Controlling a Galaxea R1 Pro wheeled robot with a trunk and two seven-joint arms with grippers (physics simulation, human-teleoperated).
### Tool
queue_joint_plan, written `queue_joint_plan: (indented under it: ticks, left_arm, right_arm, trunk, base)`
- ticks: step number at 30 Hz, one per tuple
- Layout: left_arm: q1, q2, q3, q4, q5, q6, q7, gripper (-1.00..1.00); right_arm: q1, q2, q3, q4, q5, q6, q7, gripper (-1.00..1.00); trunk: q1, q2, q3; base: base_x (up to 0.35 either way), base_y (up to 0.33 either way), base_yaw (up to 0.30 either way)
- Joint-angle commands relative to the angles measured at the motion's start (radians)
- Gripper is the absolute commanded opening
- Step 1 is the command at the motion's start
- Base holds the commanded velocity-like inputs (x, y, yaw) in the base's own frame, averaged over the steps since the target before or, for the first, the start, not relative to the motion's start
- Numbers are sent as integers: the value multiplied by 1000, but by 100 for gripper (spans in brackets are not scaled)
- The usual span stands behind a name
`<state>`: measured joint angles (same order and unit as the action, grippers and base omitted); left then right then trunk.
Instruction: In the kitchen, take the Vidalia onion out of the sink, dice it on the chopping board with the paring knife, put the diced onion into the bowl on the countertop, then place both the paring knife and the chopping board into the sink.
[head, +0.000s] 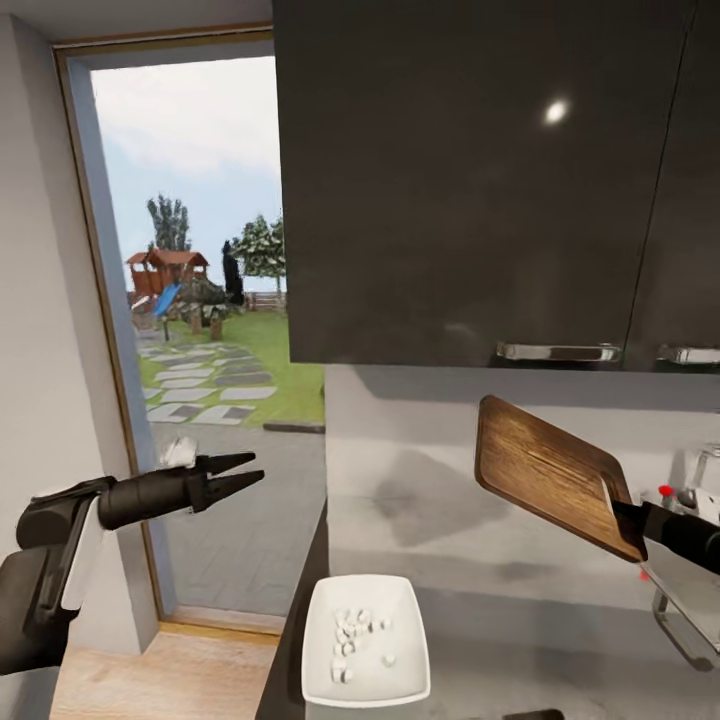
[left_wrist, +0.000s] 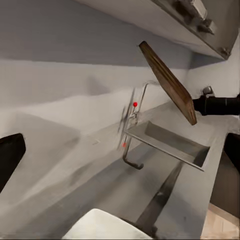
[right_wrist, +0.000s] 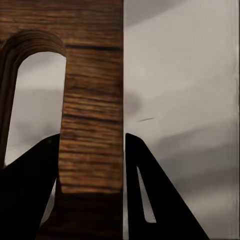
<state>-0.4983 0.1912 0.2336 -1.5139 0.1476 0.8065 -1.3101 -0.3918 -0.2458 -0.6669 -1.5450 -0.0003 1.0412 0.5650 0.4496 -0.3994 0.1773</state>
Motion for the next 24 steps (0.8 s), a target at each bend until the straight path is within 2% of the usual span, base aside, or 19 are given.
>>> queue_joint_plan:
  ticks: [1,6,10,12,14,18,21,24]
  left_arm:
    - [0,-1,-2,-1,-6,23,15,100]
    - [0,-2,-5,-5,-14,40,130,100]
    - [0,-8,-2,-11,-12,43,153,100]
    - [0,-9,-2,-13,1,47,153,100]
    - [0,-5,2,-14,43,49,151,100]
    - [0,2,36,-10,172,39,105,100]
    - [0,8,48,-5,207,16,30,100]
    - [0,11,49,-5,210,2,11,100]
  right_arm:
    - [-1,1,-2,0,-1,6,3,-100]
    - [-1,6,-7,0,-1,6,-1,-100]
    - [-1,6,-14,0,-2,6,-3,-100]
    - [-1,5,-19,0,-1,6,-3,-100]
    - [-1,4,-22,0,-1,6,-3,-100]
    - [-1,4,-23,0,1,6,-3,-100]
    - [-1,4,-43,0,0,6,-4,-100]
    - [-1,6,-62,0,1,6,-5,-100]
  trunk:
    - [0,-1,1]
    - [0,-1,8]
    - [0,-1,14]
    - [0,-1,17]
    - [0,-1,20]
    - [0,-1,26]
    - [0,-1,30]
    - [0,-1,35]
  base:
    - [0,0,-187]
    - [0,0,-186]
    - [0,0,-182]
    - [0,0,-171]
    - [0,0,-167]
    - [0,0,-165]
    - [-21,0,-164]
    - [-180,0,-164]
